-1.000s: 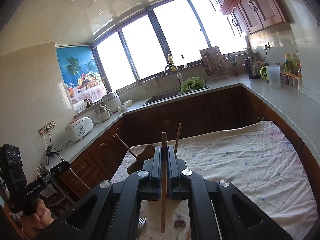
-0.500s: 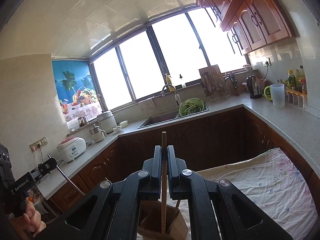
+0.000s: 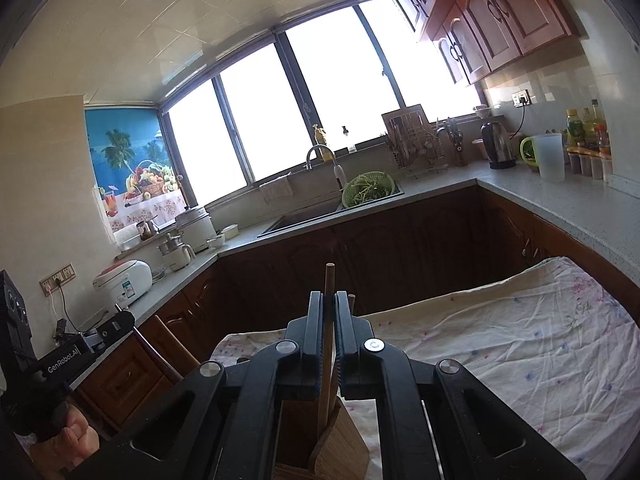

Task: Organize utensils
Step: 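Open both tools to drop the chopsticks into the holder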

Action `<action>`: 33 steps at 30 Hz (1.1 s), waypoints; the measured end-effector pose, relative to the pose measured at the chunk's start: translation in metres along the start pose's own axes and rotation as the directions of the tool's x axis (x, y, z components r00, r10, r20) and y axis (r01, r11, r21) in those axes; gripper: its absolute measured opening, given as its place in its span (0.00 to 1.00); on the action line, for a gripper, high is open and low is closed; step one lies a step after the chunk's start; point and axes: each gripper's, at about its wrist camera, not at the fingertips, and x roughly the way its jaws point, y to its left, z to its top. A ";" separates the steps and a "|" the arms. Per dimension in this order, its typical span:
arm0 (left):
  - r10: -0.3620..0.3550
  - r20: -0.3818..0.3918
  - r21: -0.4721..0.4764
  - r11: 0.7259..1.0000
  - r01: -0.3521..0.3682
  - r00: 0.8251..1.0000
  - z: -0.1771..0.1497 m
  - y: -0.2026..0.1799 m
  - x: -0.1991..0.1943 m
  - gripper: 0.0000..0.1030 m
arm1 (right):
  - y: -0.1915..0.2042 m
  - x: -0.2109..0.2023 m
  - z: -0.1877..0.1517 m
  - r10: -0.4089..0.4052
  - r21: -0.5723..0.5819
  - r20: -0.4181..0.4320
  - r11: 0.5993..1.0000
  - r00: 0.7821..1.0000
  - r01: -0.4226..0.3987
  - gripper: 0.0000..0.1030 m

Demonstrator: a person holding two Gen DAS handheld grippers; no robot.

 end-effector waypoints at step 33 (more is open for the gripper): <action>0.094 -0.091 -0.028 0.995 -0.096 0.991 -0.018 0.013 -0.015 0.82 | -0.008 -0.033 0.002 0.068 0.063 0.006 0.996 0.998 -0.069 0.98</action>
